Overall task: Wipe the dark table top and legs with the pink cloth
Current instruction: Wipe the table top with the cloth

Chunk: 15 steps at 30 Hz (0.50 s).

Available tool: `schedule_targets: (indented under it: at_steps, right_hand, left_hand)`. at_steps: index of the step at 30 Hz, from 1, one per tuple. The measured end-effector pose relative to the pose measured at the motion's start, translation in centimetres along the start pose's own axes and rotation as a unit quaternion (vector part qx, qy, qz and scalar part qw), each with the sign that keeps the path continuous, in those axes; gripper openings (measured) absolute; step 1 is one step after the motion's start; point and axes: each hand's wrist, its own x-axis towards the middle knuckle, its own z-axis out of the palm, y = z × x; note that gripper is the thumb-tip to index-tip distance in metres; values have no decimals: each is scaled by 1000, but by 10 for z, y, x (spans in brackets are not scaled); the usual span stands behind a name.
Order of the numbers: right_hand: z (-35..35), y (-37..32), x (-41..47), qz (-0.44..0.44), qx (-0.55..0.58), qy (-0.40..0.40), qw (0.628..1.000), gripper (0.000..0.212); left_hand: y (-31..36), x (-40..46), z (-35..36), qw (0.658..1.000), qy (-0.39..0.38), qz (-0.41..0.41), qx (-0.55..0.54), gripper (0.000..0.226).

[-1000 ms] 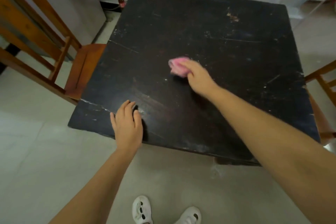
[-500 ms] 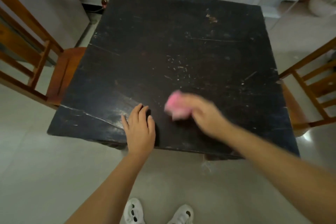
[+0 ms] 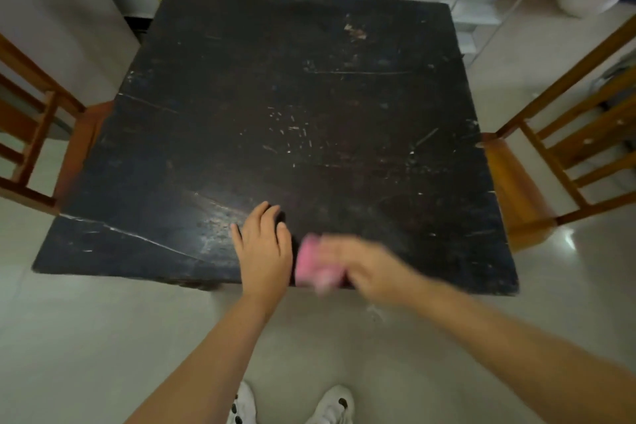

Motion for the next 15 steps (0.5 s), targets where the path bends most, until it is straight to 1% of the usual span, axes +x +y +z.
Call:
schedule_targets:
  at_steps: [1,2,3,5,6,7,9,10,11,12,13,14,15]
  right_hand:
    - [-25,12,21,39,-3,69,997,47]
    - [-52,29,46,75,-29,133,988,48]
    - [-75,47,69,103,-68,157,980,51]
    - [-91,74,92,131,-103,123,978,56]
    - [-85,80,87,129,-117,104,979,59]
    - [-73,80,73,111,-135,96,980,62]
    - [-39,72,22,47,-140,90,985,68]
    - [-23,64,-9,15,-137,72,988,71]
    - [-8,57,-41,-4,-137,28,990,72]
    - [-1,52,-68,-14,-130,-14,991,70]
    - [-6,46,-88,-5,-107,-49,993,66]
    - [-20,42,-96,12,-69,-50,996,60]
    - [-40,39,-92,41,-27,-23,999,54]
  left_hand:
    - [8,-1,6,1000,-2,3,0,61]
    - [14,-3,12,1000,-4,5,5,61]
    - [20,-5,18,1000,-6,7,14,60]
    - [29,-9,28,999,-10,9,42,58]
    - [32,-11,32,998,-17,12,62,56]
    - [33,-13,35,996,-27,21,85,54]
    - [32,-16,39,989,-35,45,134,49]
    - [32,-16,40,987,-34,48,148,47]
    - [32,-15,40,986,-35,47,156,47]
    - [33,-15,40,985,-38,46,162,47]
    - [34,-15,40,984,-39,46,166,48]
    - [35,-15,40,983,-39,48,171,48]
    - [35,-15,40,983,-41,47,173,49]
